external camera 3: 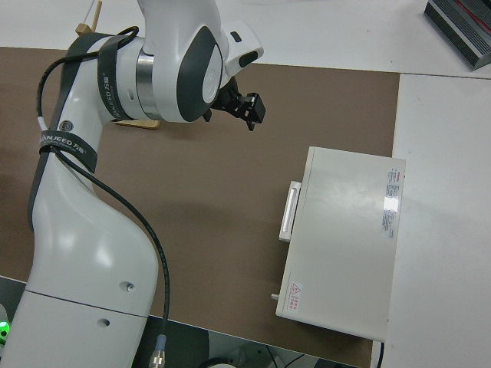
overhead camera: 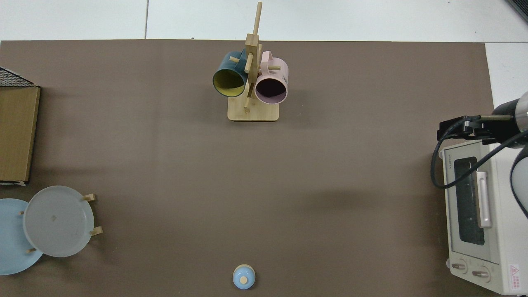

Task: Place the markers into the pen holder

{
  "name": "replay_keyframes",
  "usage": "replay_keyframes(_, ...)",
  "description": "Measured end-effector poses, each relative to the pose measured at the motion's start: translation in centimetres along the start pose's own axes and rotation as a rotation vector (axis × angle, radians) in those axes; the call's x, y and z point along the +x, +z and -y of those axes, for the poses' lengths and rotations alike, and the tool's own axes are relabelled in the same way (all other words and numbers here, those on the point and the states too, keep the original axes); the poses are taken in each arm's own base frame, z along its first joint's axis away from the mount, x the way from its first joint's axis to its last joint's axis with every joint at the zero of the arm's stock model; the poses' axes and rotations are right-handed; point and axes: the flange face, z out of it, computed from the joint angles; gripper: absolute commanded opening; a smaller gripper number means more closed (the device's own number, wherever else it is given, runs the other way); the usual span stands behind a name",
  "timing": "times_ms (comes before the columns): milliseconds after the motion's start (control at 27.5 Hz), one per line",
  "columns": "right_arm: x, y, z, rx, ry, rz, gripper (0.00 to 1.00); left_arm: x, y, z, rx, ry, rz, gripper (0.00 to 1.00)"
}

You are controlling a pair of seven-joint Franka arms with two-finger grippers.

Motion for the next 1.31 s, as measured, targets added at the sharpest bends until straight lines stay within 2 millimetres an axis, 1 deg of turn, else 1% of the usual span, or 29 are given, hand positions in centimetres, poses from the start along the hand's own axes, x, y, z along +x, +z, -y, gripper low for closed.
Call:
replay_keyframes(145, 0.0, 0.0, 0.0, 0.000, 0.000, 0.000, 1.00, 0.1, -3.1, 0.8, 0.037, -0.163, -0.069, 1.00)
replay_keyframes(254, 0.0, 0.0, 0.0, 0.000, 0.000, 0.000, 1.00, 1.1, -4.5, 1.4, 0.025, -0.312, -0.122, 1.00)
replay_keyframes(363, 0.0, 0.0, 0.0, 0.000, 0.000, 0.000, 1.00, 2.8, -5.1, 2.3, -0.004, -0.460, -0.183, 1.00)
replay_keyframes(545, 0.0, 0.0, 0.1, 0.000, -0.002, 0.000, 1.00, 6.3, -6.4, 4.3, -0.080, -0.712, -0.280, 1.00)
replay_keyframes(726, 0.0, 0.0, 0.2, 0.000, -0.003, 0.000, 1.00, 10.3, -8.4, 6.4, -0.187, -0.982, -0.352, 1.00)
replay_keyframes(835, 0.0, 0.0, 0.2, 0.000, -0.003, 0.000, 1.00, 12.3, -9.5, 7.3, -0.256, -1.150, -0.396, 1.00)
replay_keyframes(981, 0.0, 0.0, 0.2, 0.000, -0.003, 0.000, 1.00, 14.2, -10.7, 7.9, -0.348, -1.347, -0.424, 1.00)
replay_keyframes(1090, 0.0, 0.0, 0.2, 0.000, -0.003, 0.000, 1.00, 15.2, -11.5, 8.3, -0.411, -1.474, -0.452, 1.00)
replay_keyframes(1308, 0.0, 0.0, 0.2, 0.000, -0.003, 0.000, 1.00, 16.1, -12.0, 8.5, -0.517, -1.649, -0.473, 1.00)
